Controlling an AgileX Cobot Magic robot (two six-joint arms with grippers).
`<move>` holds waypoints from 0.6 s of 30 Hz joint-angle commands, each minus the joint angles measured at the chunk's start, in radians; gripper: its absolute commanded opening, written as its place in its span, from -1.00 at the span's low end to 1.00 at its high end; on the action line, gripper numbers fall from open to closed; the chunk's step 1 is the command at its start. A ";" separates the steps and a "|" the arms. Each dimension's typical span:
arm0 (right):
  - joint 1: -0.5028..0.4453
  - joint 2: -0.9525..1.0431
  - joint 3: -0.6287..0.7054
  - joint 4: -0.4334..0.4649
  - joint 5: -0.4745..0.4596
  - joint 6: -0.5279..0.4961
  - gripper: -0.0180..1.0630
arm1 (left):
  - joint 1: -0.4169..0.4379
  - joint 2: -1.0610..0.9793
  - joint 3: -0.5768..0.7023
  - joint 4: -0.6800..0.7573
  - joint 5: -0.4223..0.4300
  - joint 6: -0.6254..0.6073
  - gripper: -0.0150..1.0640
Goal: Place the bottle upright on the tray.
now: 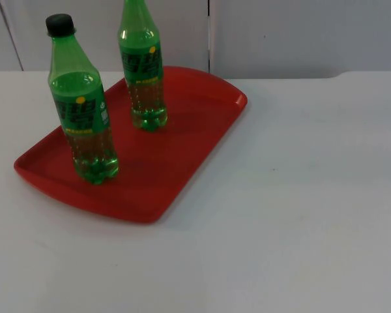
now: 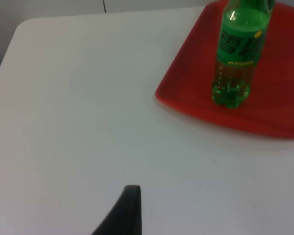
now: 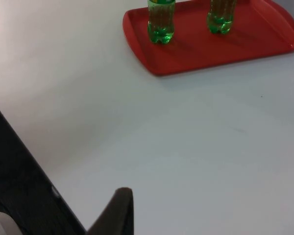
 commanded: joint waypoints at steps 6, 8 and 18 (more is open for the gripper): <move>-0.041 -0.003 0.003 -0.001 -0.007 0.001 0.98 | 0.002 -0.003 0.004 0.002 -0.003 -0.007 0.91; -0.055 -0.003 0.003 -0.001 -0.007 0.001 0.98 | 0.002 -0.003 0.004 0.002 -0.003 -0.007 0.91; -0.266 -0.003 0.003 -0.001 -0.007 0.001 0.98 | 0.002 -0.003 0.004 0.002 -0.003 -0.007 0.91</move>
